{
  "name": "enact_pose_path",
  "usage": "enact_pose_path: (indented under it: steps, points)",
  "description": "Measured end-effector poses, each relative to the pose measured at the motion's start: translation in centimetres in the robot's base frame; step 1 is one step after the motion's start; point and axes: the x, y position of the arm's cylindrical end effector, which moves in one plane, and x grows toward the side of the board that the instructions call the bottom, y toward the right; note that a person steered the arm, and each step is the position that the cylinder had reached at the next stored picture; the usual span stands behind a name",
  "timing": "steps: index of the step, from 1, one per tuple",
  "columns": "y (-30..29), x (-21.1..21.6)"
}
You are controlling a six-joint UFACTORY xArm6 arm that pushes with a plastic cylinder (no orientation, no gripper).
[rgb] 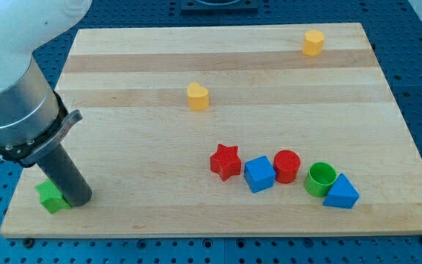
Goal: Keep the red star to the bottom right of the yellow heart
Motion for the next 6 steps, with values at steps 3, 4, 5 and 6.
enact_pose_path:
  steps: [3,4,5,6]
  points:
    - [15.1,-2.8]
    - [17.8,-2.8]
    - [19.3,-2.6]
    - [23.2,-5.7]
